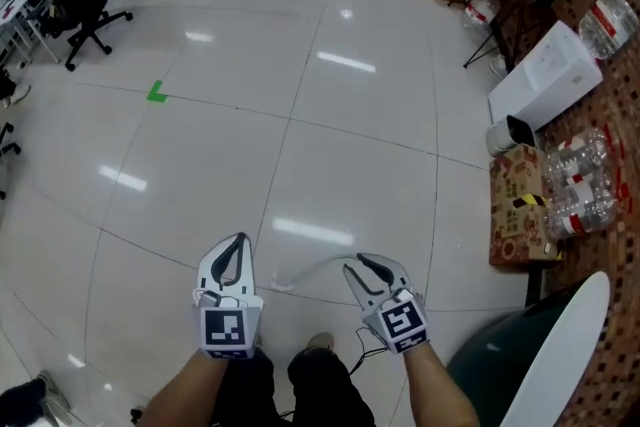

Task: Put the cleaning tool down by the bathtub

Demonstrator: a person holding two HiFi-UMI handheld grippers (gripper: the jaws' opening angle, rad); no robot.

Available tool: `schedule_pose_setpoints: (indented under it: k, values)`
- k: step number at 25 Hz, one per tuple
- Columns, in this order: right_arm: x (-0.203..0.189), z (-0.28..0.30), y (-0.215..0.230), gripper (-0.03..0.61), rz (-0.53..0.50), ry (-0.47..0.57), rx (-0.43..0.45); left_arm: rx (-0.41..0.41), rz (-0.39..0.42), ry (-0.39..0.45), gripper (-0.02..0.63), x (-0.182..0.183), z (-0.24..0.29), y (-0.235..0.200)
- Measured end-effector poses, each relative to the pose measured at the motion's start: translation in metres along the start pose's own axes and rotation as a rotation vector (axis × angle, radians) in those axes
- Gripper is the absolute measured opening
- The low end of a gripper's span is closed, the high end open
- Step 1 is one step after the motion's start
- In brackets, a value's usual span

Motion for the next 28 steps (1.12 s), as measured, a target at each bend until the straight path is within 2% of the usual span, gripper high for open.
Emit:
schedule_pose_setpoints:
  k: [5,9,15,19,24,28]
  values:
    - [-0.078,0.086,-0.003,0.154,-0.063,-0.067,0.057,0.000,-0.051,0.011,0.005,-0.091,0.068,-0.004]
    - [-0.143,0.144,-0.017,0.159,-0.097,-0.122,0.104,-0.003,-0.091,-0.013,0.003,-0.161,0.116,-0.011]
    - [-0.232,0.215,-0.021,0.166,-0.071,-0.169,0.116,-0.029,-0.107,-0.027,0.003,-0.246,0.166,-0.009]
    - [-0.290,0.263,-0.020,0.177,-0.068,-0.236,0.127,-0.047,-0.071,-0.019,0.003,-0.286,0.199,-0.008]
    - [-0.351,0.310,-0.033,0.187,-0.136,-0.315,0.166,-0.078,-0.007,-0.026,0.004,-0.334,0.231,-0.001]
    - [-0.391,0.338,-0.044,0.187,-0.202,-0.377,0.194,-0.144,0.062,-0.015,0.004,-0.360,0.248,0.013]
Point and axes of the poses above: the fingertips, and each gripper's own axes: z forward along the fingers, y to its right, x out of its top, the point moved 9 cm from there along -z, backward along the fingers, and after that the axes turned 5 degrees about -y, right-handed, at the moved point
